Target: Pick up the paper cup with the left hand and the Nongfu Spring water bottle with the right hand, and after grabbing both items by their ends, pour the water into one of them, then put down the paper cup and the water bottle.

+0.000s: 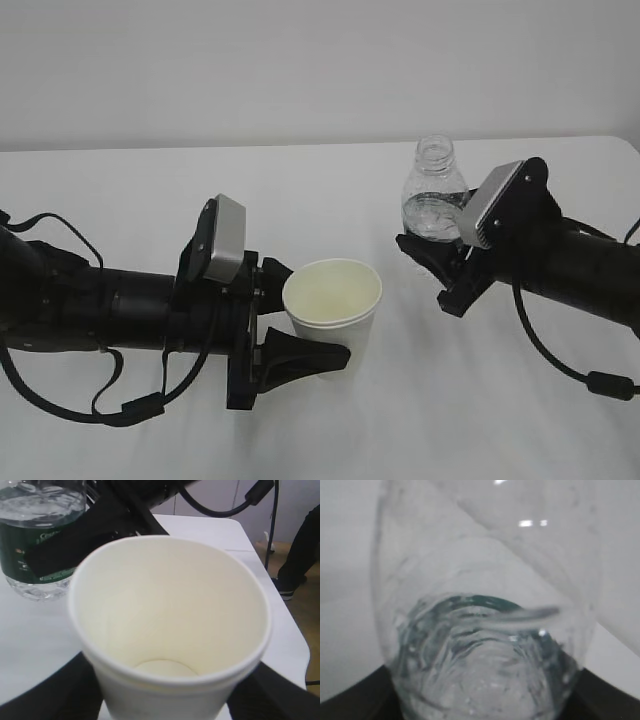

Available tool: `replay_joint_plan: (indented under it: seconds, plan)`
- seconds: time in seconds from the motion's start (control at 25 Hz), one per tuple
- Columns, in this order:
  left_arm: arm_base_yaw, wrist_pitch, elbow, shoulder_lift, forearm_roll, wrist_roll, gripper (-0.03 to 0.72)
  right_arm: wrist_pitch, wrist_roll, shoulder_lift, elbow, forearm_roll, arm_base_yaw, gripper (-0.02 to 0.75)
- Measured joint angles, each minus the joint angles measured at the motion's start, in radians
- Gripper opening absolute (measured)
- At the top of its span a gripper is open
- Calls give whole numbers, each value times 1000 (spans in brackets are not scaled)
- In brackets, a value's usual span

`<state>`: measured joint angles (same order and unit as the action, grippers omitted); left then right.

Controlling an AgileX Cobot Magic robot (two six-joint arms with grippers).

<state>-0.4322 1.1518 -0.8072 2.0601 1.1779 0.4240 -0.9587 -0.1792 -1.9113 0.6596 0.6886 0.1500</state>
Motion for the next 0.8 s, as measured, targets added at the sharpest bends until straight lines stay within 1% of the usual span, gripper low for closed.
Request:
replay_joint_plan:
  seconds: [0.24, 0.4, 0.56, 0.68, 0.8]
  plan:
    - [0, 0, 0, 0, 0, 0, 491, 8, -35, 0, 26, 2, 0, 467]
    - [-4, 0, 0, 0, 0, 0, 491, 8, -99, 0, 26, 4, 0, 467]
    - [-41, 0, 0, 0, -2, 0, 491, 1, -142, 0, 26, 4, 0, 467]
    - [-70, 0, 0, 0, -25, -10, 490, -38, -187, 0, 26, 4, 0, 467]
    - [-82, 0, 0, 0, -36, -24, 490, -69, -253, 0, 26, 4, 0, 467]
